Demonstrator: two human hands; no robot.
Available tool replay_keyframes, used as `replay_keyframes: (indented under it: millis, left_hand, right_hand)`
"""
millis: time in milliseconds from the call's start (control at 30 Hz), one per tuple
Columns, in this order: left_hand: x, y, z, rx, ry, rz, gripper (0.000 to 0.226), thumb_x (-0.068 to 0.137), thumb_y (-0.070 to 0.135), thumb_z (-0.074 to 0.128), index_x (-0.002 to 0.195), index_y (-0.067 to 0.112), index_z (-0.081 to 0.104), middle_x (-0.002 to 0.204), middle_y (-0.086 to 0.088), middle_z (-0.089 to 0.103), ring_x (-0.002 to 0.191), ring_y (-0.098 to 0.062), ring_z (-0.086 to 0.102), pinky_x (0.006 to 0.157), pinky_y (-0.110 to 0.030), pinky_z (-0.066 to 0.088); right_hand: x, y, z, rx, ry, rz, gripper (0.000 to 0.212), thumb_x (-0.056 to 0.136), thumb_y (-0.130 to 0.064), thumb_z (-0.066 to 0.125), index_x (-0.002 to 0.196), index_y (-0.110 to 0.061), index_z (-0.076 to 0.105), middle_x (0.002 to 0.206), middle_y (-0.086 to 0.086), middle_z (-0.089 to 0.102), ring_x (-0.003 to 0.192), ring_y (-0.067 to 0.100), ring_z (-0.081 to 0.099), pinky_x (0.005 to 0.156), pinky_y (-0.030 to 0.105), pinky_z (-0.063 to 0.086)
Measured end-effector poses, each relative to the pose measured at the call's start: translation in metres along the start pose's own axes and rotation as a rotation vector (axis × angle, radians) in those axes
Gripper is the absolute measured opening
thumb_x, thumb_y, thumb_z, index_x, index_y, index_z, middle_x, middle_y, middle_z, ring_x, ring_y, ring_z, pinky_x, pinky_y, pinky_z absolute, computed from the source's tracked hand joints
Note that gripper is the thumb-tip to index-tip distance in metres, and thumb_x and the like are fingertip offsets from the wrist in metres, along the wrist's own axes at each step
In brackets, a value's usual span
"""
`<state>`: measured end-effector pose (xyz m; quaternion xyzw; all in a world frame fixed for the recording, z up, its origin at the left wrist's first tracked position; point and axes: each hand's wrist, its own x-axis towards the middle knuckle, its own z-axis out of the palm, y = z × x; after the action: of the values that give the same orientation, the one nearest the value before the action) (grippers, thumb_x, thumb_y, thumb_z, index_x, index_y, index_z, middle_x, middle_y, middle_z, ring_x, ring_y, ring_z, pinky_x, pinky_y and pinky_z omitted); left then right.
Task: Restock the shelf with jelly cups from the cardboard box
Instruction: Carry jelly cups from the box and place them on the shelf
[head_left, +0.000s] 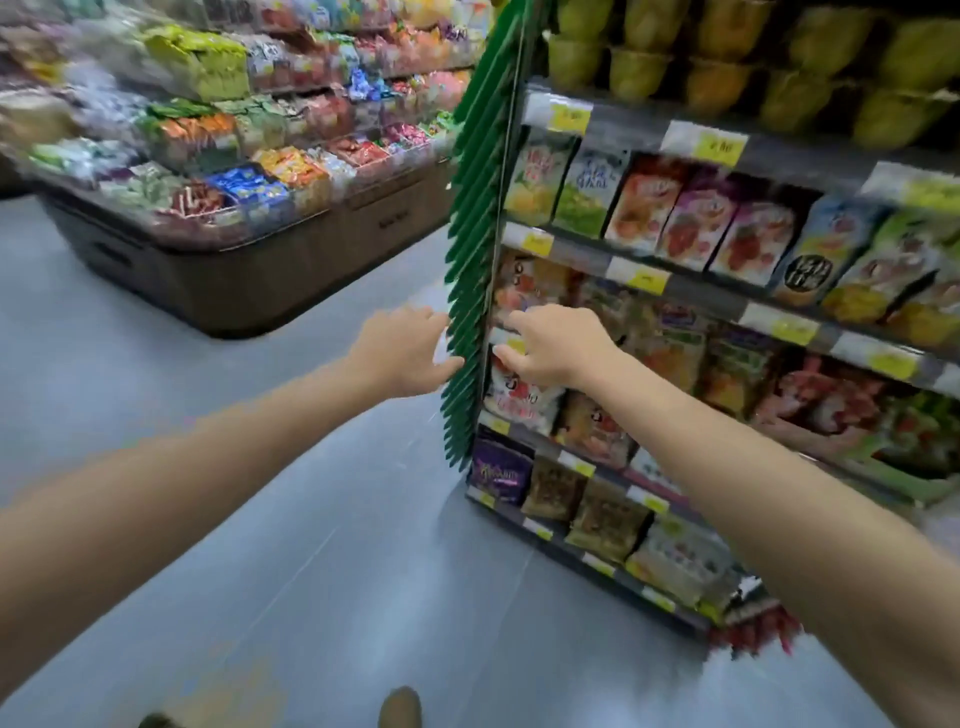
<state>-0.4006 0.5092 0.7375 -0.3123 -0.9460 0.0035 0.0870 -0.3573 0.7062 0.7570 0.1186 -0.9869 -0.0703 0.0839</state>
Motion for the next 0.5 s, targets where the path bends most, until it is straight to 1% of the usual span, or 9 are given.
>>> replay_keyframes:
  millis: [33,133,233,333,400,500]
  left_hand:
    - [-0.019,-0.007,0.013,-0.024,-0.042,-0.035,0.057,0.092,0.054,0.045,0.13,0.012,0.05,0.123,-0.006,0.06,0.11,-0.028,0.057,0.081,-0.036,0.047]
    - [-0.078,-0.033,0.05,-0.095,-0.156,-0.147,0.061,0.091,0.056,0.045,0.134,0.013,0.048,0.132,-0.006,0.056,0.12,-0.027,0.053,0.091,-0.036,0.044]
    - [-0.139,-0.064,0.084,-0.144,-0.278,-0.267,0.073,0.08,0.062,0.034,0.134,0.015,0.049,0.133,-0.006,0.056,0.122,-0.028,0.051,0.097,-0.039,0.043]
    - [-0.203,-0.095,0.114,-0.163,-0.359,-0.404,0.062,0.089,0.055,0.046,0.136,0.015,0.046,0.134,-0.007,0.054,0.121,-0.029,0.052,0.096,-0.041,0.044]
    - [-0.247,-0.114,0.127,-0.176,-0.412,-0.502,0.062,0.09,0.052,0.049,0.139,0.016,0.042,0.137,-0.006,0.051,0.124,-0.029,0.049,0.096,-0.041,0.044]
    - [-0.313,-0.144,0.141,-0.216,-0.477,-0.663,0.066,0.09,0.051,0.05,0.143,0.014,0.035,0.143,-0.006,0.045,0.13,-0.029,0.044,0.099,-0.043,0.042]
  right_hand:
    - [0.0,-0.018,0.014,0.017,-0.015,-0.024,0.044,0.097,-0.052,0.036,0.111,-0.013,0.053,0.094,0.005,0.061,0.091,0.027,0.061,0.06,0.032,0.041]
    - [0.004,-0.076,0.054,0.079,-0.094,-0.102,0.048,0.096,-0.051,0.039,0.122,-0.014,0.054,0.104,0.005,0.064,0.1,0.027,0.061,0.064,0.033,0.04]
    - [0.009,-0.137,0.087,0.151,-0.209,-0.191,0.05,0.096,-0.051,0.04,0.131,-0.018,0.051,0.12,0.005,0.063,0.114,0.026,0.057,0.078,0.034,0.043]
    - [0.017,-0.202,0.114,0.177,-0.296,-0.305,0.05,0.095,-0.051,0.042,0.133,-0.019,0.05,0.124,0.007,0.061,0.117,0.028,0.055,0.087,0.037,0.044]
    - [0.022,-0.248,0.13,0.196,-0.347,-0.387,0.05,0.095,-0.049,0.042,0.133,-0.019,0.05,0.125,0.008,0.06,0.117,0.028,0.055,0.089,0.037,0.044]
    - [0.027,-0.317,0.147,0.22,-0.41,-0.504,0.051,0.095,-0.048,0.042,0.135,-0.017,0.047,0.124,0.007,0.06,0.116,0.028,0.055,0.086,0.035,0.044]
